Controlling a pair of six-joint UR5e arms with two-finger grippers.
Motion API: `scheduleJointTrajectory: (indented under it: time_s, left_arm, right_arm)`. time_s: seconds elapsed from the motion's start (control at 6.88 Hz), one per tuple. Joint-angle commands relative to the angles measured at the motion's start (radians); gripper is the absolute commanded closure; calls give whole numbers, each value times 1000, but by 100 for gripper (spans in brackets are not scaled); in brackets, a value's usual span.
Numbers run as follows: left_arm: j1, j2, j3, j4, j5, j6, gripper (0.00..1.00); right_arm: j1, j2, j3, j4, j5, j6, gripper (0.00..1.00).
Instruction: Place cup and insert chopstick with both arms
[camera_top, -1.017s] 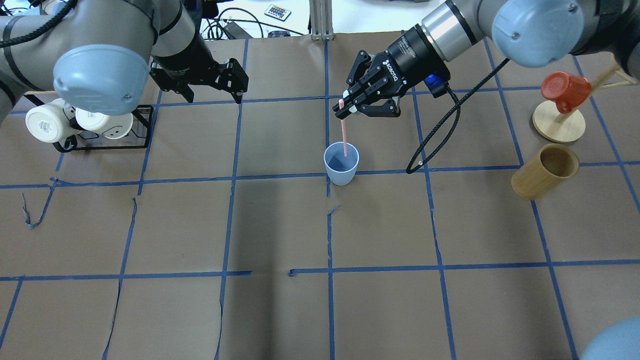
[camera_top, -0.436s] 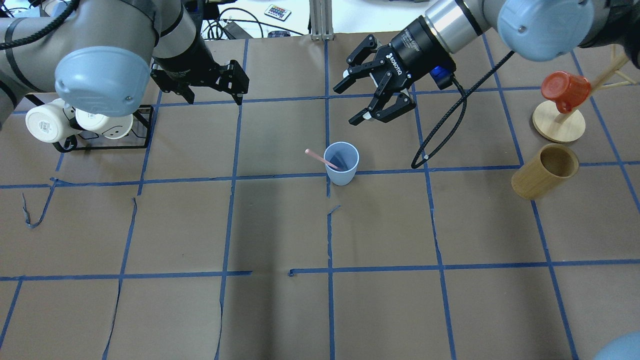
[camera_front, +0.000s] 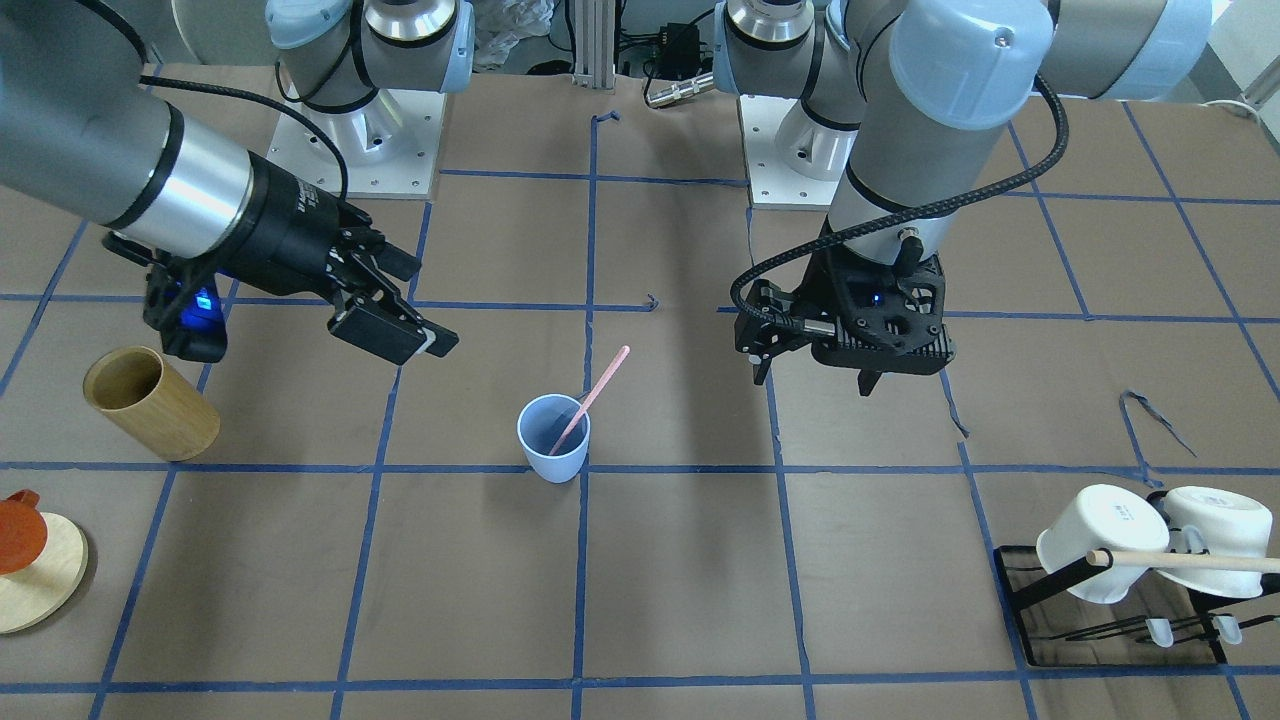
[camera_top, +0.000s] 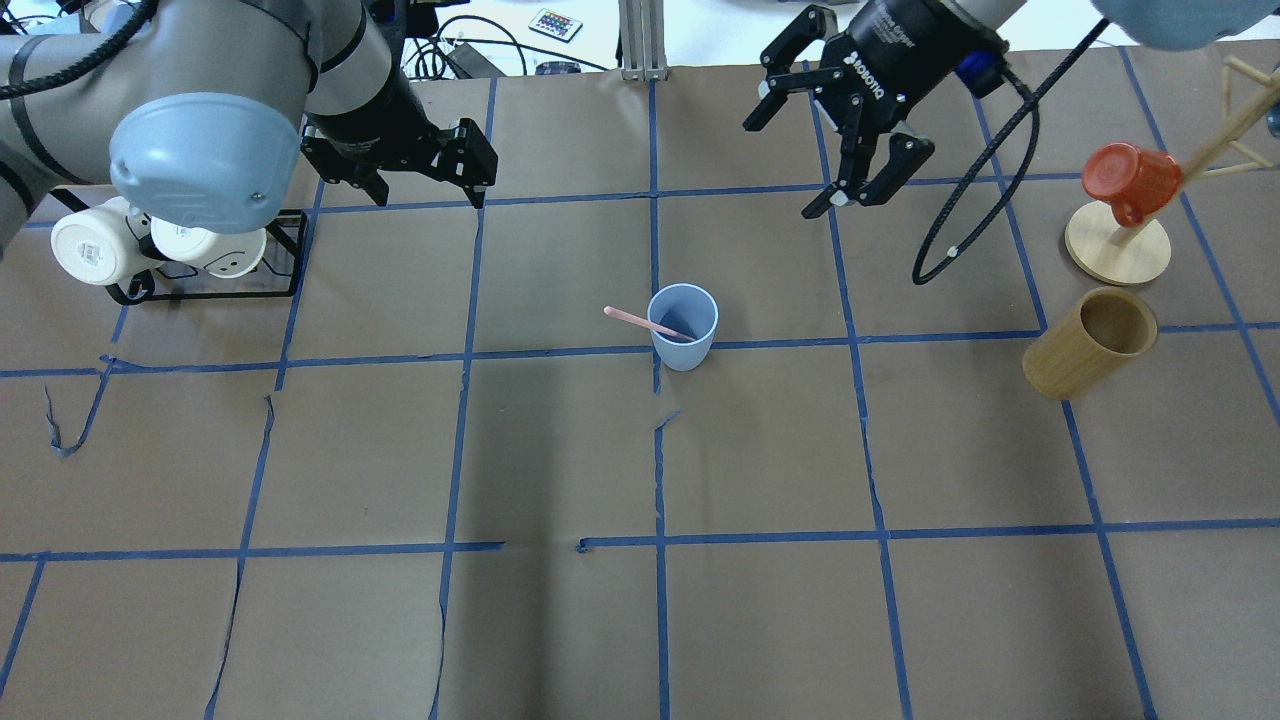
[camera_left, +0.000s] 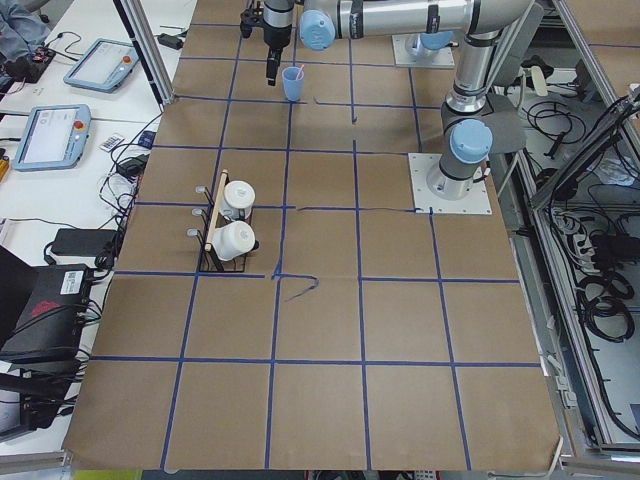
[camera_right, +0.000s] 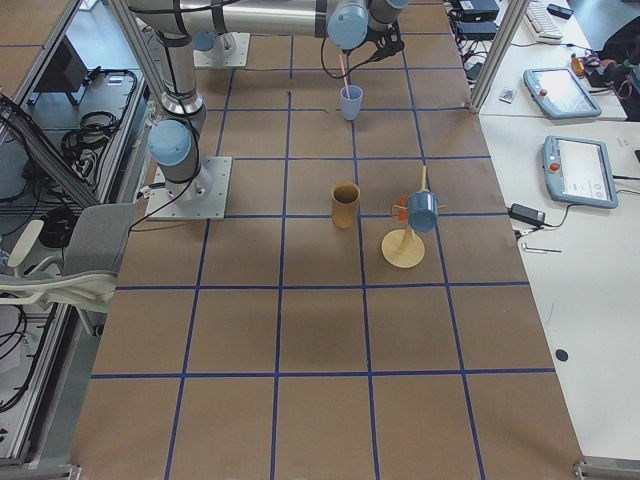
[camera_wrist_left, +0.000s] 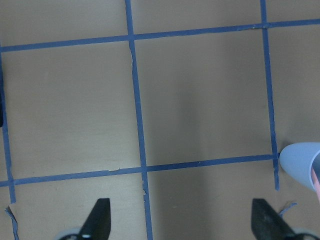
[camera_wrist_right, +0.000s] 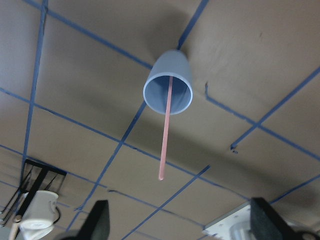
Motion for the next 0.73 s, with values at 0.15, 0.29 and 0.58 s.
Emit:
scheduleJointTrajectory:
  time_s: [0.15,0.29,0.58]
  left_arm:
    - [0,0,-1,0,-1,0,0]
    - [0,0,-1,0,-1,0,0]
    - [-2,0,-1,0,-1,0,0]
  right_arm:
    - [-42,-65,-2,36,-441,-511,0]
    - [-39,-85,7,61,-518,-572,0]
    - [-30,-128,61,53,-611,-618,0]
